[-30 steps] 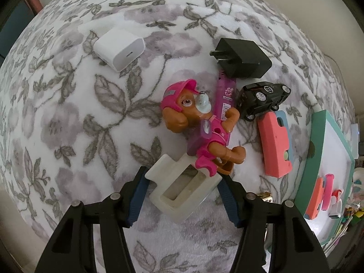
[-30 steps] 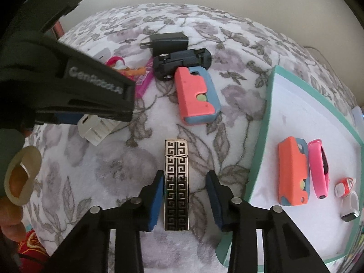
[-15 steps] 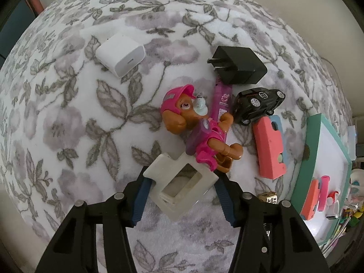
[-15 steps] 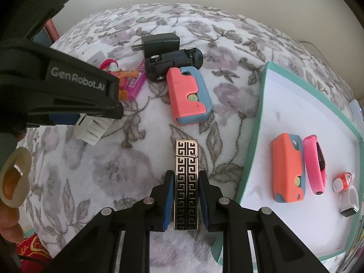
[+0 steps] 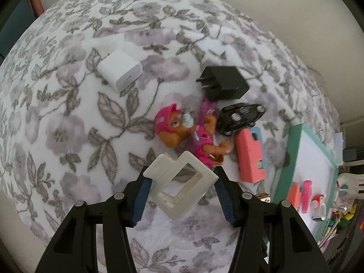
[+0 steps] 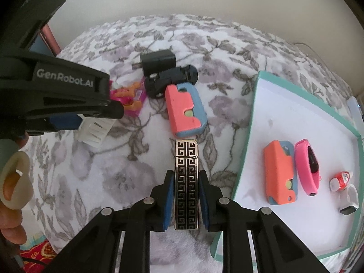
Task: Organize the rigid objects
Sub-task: 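Lift the gold case with the right tool while the left tool carries the white frame over the tray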
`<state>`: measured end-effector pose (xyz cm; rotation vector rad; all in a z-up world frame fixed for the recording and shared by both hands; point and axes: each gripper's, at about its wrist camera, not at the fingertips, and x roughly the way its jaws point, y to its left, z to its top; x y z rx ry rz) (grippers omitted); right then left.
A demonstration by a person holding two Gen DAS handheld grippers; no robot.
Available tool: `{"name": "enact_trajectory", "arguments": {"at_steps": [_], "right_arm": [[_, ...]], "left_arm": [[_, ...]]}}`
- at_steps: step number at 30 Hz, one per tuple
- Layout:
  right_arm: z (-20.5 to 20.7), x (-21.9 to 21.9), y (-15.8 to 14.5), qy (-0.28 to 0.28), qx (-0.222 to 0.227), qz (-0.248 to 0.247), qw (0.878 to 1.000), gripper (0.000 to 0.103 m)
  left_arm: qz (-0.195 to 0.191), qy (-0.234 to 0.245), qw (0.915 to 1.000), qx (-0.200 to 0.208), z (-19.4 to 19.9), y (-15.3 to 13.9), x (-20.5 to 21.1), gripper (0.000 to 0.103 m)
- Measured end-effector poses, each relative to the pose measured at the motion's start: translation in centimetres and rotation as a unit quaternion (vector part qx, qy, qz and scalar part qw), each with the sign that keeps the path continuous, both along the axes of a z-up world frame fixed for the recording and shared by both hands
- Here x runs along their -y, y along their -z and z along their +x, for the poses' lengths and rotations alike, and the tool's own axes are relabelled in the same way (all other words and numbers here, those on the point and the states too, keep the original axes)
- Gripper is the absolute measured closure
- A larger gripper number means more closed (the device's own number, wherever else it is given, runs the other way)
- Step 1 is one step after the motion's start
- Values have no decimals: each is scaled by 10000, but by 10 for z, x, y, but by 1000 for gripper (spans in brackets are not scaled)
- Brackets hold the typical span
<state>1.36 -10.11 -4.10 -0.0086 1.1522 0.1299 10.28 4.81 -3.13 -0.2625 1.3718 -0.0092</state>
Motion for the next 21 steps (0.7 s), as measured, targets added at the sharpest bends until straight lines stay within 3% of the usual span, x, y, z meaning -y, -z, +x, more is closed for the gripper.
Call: {"name": "enact_trajectory", "arguments": {"at_steps": [9, 21], "right_arm": [[0, 13, -17, 245, 271, 238, 9990, 81], [-3, 36, -29, 557, 394, 434, 9967, 81]], "left_arm": [[-42, 39, 9989, 464, -3, -38, 2, 46], [-123, -27, 9958, 910, -9, -66, 7, 46]]}}
